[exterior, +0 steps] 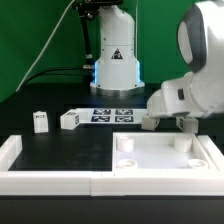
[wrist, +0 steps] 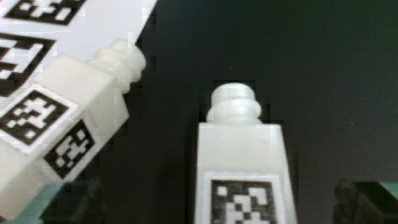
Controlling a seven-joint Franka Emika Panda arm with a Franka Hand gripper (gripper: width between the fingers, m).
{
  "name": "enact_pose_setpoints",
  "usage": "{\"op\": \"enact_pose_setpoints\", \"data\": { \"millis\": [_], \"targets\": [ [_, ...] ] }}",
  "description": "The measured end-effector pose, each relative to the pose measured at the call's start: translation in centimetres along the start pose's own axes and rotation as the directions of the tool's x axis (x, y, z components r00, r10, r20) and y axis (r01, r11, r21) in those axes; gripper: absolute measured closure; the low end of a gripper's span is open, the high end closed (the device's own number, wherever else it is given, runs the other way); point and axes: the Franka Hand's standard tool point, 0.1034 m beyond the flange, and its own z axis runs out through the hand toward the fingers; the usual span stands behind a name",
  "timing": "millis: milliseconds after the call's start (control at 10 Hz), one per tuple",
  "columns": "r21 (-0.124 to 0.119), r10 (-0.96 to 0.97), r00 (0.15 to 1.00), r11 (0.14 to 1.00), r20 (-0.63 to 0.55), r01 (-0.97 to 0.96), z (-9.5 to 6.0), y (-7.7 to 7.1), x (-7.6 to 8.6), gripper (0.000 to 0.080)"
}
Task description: Assemble one leg
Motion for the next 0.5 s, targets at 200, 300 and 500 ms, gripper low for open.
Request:
{"op": "enact_pose_setpoints", "data": {
  "millis": [200,300,500],
  "targets": [
    [-0.004,-0.002,0.999,1.0,0.047,0.002,0.54,-0.26,0.38,0.015],
    [-0.005,-0.002,0.999,1.0,0.047,0.003,0.61,-0.28,0.41,0.015],
    [-0.004,-0.004,0.999,1.0,0.047,0.004,0.64,-0.28,0.43,0.0153]
  ]
}}
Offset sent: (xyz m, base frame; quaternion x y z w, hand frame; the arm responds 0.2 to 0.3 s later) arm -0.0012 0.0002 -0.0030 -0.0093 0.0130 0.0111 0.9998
